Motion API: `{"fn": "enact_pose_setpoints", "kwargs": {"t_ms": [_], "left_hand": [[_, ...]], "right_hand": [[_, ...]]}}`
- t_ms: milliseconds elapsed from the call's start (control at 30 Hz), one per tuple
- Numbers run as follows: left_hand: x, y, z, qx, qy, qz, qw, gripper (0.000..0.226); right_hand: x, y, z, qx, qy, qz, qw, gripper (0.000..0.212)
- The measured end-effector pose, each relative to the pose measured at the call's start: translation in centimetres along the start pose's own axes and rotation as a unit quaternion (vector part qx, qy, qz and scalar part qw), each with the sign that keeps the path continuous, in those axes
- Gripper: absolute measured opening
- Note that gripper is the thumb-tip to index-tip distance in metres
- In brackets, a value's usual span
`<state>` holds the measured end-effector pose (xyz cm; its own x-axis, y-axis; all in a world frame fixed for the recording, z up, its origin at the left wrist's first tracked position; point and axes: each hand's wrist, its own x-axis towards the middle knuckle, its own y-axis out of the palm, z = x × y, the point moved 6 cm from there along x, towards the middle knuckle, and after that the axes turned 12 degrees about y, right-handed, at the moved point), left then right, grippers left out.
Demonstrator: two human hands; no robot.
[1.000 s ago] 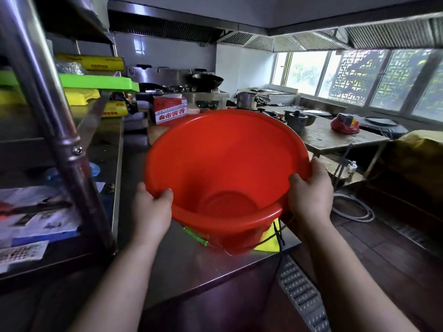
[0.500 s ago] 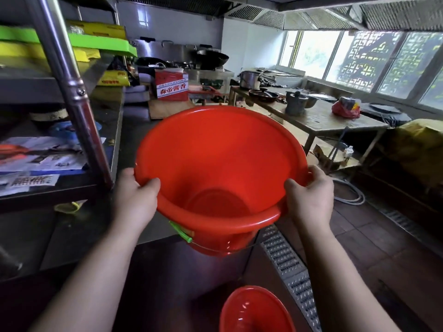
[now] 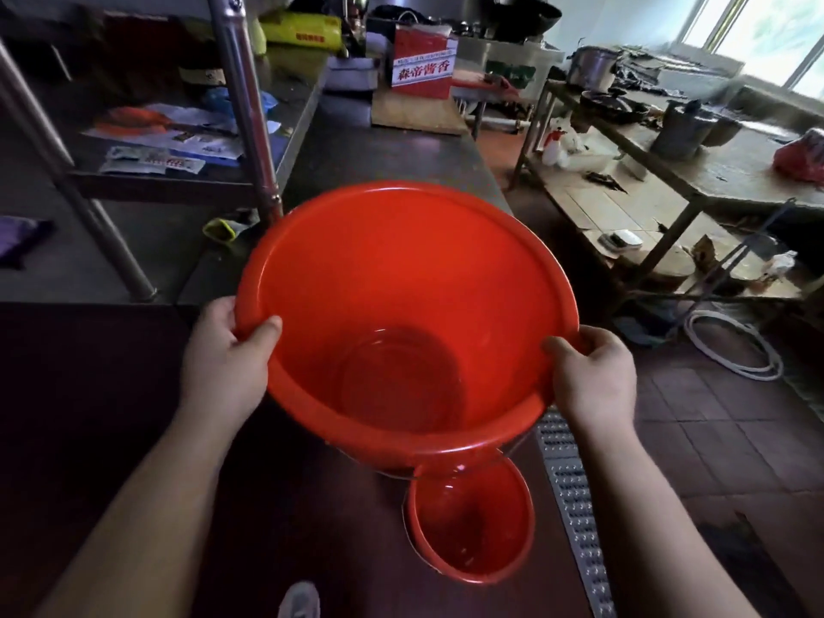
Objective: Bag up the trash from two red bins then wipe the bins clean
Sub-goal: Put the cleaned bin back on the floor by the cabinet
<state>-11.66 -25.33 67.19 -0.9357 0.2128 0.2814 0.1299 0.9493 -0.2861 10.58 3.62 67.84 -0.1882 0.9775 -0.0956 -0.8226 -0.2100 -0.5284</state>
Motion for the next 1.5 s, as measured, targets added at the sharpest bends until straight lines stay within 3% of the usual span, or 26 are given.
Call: {"fn": "enact_pose_setpoints", "kwargs": {"t_ms": [300,433,567,667,833,1000,1500], "left_hand": [[-5.5,-3.5,6.4,0.053,-0.086,0.042,0.994,0.014],[-6.5,-4.6,12.8,0.037,-0.162,0.074,0.983,0.037],[-7.6,-5.4,18.9,0.037,-0.232,0.100,0.967,0.046],[-8.6,-5.9,22.9,0.060,-0.285,0.115,0.950,0.059],[-10.2,-6.2,30.0,0.132,-0.349,0.161,0.914,0.067],[-12.2,-5.6,38.2,0.209,-0.393,0.190,0.875,0.071],[-17.2,0.0,59.3,0.286,-0.401,0.211,0.844,0.057]], "right_hand": [[-2.8,5.6,-6.2,-0.034,0.055,0.089,0.994,0.020],[-3.8,9.6,-9.8,-0.080,0.102,0.125,0.984,0.024],[-5.1,14.0,-12.9,-0.101,0.151,0.157,0.971,0.020],[-5.9,17.5,-15.5,-0.113,0.190,0.185,0.958,0.013],[-6.1,23.2,-21.0,-0.160,0.242,0.224,0.931,0.021],[-5.4,29.5,-27.1,-0.240,0.236,0.245,0.909,0.017],[-3.4,45.0,-45.5,-0.423,0.168,0.258,0.852,0.021]]}}
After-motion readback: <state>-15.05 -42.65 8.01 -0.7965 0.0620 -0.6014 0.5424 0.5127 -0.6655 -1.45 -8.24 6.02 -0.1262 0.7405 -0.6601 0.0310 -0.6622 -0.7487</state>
